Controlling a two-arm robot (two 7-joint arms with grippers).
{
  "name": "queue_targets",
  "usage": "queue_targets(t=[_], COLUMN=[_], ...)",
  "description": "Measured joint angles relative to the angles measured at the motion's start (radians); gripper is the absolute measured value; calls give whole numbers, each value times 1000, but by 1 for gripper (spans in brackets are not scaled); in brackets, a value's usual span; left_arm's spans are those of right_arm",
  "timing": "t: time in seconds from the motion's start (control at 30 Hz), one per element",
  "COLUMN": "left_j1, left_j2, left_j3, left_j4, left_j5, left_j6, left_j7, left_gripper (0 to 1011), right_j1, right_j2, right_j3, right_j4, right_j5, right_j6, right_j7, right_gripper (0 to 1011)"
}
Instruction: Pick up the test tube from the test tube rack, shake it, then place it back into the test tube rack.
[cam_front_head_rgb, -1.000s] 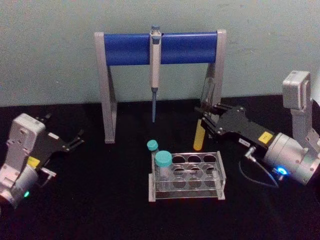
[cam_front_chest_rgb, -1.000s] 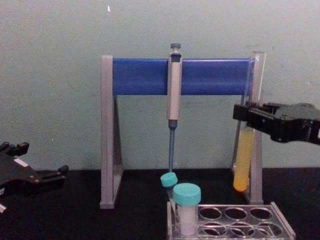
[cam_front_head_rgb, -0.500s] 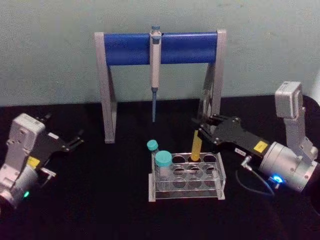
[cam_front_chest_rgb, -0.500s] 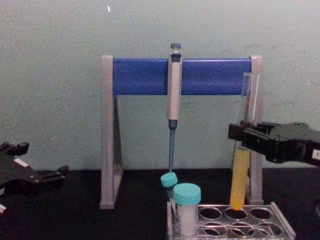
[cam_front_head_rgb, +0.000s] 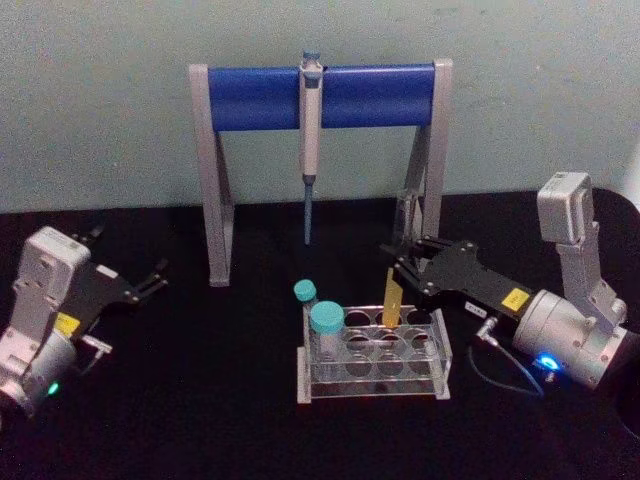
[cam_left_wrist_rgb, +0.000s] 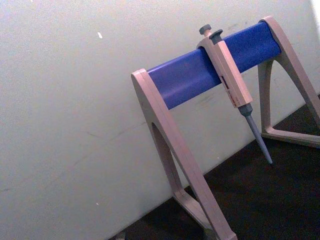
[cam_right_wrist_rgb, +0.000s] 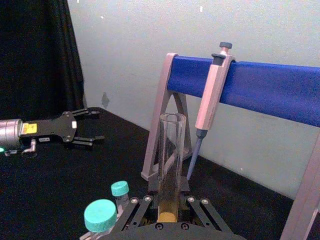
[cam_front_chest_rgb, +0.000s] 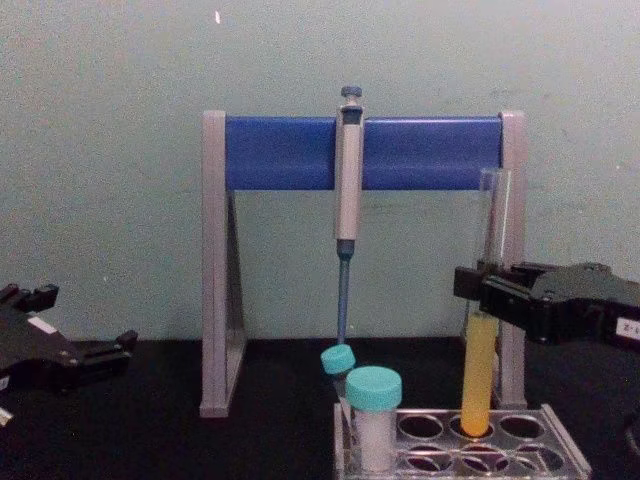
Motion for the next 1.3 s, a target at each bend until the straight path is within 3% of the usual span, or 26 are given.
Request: queue_targets(t=[1.3], left_j1=[0], left_j2=[0], left_j3=[0], left_j4=[0], left_j5=[0], left_j6=[0], left_j7=[0], left_gripper=[1009], right_j1=[0], right_j2=[-46], right_j3=[-13], right_j4=[105], right_j5=[-32], right_j6=[-5], right_j7=[-3], right_gripper=[229])
